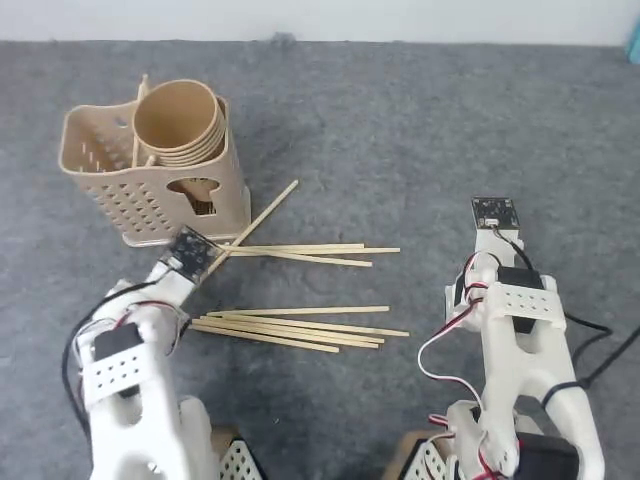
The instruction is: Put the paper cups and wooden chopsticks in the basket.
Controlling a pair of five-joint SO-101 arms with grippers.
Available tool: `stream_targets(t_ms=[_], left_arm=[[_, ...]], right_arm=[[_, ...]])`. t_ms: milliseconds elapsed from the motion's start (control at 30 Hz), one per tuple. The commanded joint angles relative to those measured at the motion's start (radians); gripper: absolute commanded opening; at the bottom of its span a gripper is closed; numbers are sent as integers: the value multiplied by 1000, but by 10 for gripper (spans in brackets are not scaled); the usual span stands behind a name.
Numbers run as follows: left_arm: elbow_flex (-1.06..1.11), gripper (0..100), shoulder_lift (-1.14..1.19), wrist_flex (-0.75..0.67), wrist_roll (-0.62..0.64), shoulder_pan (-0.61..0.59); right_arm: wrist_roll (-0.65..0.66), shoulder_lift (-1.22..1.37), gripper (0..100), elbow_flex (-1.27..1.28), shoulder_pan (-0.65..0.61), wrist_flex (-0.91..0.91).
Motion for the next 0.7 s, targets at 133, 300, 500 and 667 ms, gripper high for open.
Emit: stream_targets(t_ms=[133, 300, 500, 667], left_arm=[[-140, 196, 209, -26, -12, -86], [-199, 196, 267, 121, -15, -86], [-203, 194, 278, 215, -48, -87], [-199, 194, 276, 296, -48, -87]], right_arm=[[8, -36, 19, -2, 2, 12], [8, -36, 19, -2, 2, 12], [9, -36, 19, -2, 2, 12], [9, -36, 19, -2, 2, 12]])
